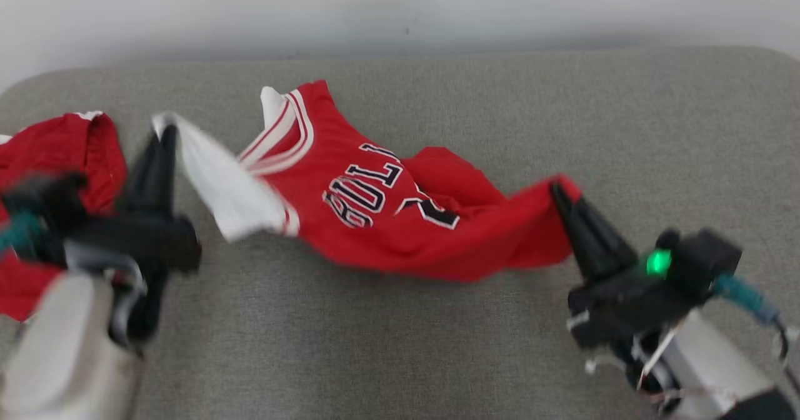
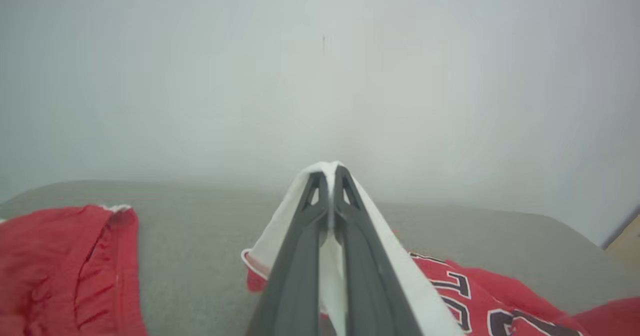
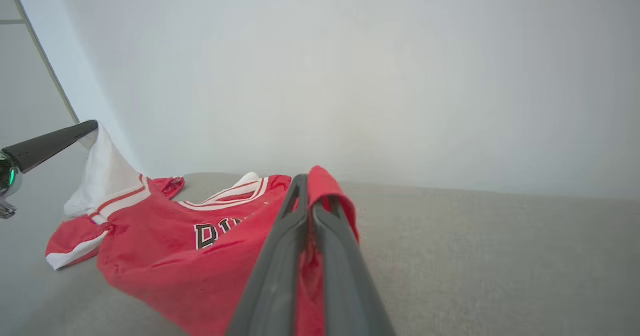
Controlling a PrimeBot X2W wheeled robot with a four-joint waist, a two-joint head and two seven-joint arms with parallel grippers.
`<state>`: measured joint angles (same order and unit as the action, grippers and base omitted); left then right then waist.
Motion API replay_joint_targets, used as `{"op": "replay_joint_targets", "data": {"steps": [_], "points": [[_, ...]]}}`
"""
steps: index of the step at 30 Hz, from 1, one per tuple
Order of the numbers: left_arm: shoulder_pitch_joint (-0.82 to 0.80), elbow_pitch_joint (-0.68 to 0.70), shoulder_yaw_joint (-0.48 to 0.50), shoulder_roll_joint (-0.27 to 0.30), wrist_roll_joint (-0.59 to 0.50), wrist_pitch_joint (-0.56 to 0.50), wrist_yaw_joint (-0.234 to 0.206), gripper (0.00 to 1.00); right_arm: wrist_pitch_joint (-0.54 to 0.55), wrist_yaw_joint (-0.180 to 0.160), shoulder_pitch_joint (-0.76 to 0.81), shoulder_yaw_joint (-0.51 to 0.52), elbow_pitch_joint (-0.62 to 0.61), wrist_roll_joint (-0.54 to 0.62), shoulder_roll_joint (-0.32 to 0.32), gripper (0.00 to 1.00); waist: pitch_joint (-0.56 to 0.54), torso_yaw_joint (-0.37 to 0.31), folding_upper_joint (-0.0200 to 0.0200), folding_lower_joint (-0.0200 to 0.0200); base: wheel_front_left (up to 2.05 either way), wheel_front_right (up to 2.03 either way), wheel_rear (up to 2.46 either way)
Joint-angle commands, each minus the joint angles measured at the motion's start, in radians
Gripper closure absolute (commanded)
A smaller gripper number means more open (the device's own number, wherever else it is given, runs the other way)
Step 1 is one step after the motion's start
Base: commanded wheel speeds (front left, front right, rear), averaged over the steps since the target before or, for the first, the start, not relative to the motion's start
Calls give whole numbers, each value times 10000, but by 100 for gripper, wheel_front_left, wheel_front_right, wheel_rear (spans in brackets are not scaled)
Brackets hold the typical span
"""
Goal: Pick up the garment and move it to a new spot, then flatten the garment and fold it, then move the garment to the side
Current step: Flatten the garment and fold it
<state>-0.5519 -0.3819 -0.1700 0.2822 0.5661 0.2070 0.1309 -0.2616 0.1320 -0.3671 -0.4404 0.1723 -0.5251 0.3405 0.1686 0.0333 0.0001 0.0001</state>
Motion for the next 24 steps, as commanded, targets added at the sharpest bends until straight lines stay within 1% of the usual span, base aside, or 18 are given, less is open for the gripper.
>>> {"op": "replay_joint_targets", "data": {"steps": [1, 4, 6, 8, 11, 13, 14, 18, 22, 24], "points": [[-963, 134, -88, 177, 320, -239, -20, 100, -48, -26, -747, -53, 156, -347, 211, 100, 677, -128, -1, -1, 0, 0, 0], [-3017, 84, -238, 472, 669, -871, -20, 100, -43, -26, -2547, -90, 587, -1021, 518, 100, 1628, -215, -1, -1, 0, 0, 0], [-4569, -266, -140, 593, 919, -1258, -20, 100, 54, -26, -3912, -76, 924, -1561, 664, 100, 2342, -265, -1, -1, 0, 0, 0], [-6176, -686, -68, 668, 958, -1591, -24, 100, 311, -26, -5398, -113, 1250, -2035, 790, 100, 3052, -375, -1, -1, 0, 0, 0], [-8413, -1464, -96, 626, 708, -1648, -60, 100, 664, -26, -7637, -114, 1990, -2696, 768, 100, 3806, -566, -1, -1, 0, 0, 0], [-9681, -2017, -240, 668, 451, -1556, -99, 100, 759, -26, -8955, -24, 2598, -3035, 577, 100, 4099, -708, -1, -1, 0, 0, 0], [-9681, -2017, -240, 668, 451, -1556, -99, 100, 759, -26, -8955, -24, 2598, -3035, 577, 100, 4099, -708, -1, -1, 0, 0, 0], [-11738, -3141, -530, 542, 31, -1378, -96, 100, 874, -26, -11343, -68, 3884, -3357, 291, 100, 4391, -891, -1, -1, 0, 0, 0], [-13446, -4133, -776, 580, -287, -1290, -77, 100, 908, -26, -13231, -251, 5212, -3242, 127, 100, 4464, -1001, -1, -1, 0, 0, 0], [-14179, -4595, -810, 557, -379, -1171, -68, 100, 865, -26, -14021, -408, 5840, -3011, 174, 100, 4467, -1009, -1, -1, 0, 0, 0]]}}
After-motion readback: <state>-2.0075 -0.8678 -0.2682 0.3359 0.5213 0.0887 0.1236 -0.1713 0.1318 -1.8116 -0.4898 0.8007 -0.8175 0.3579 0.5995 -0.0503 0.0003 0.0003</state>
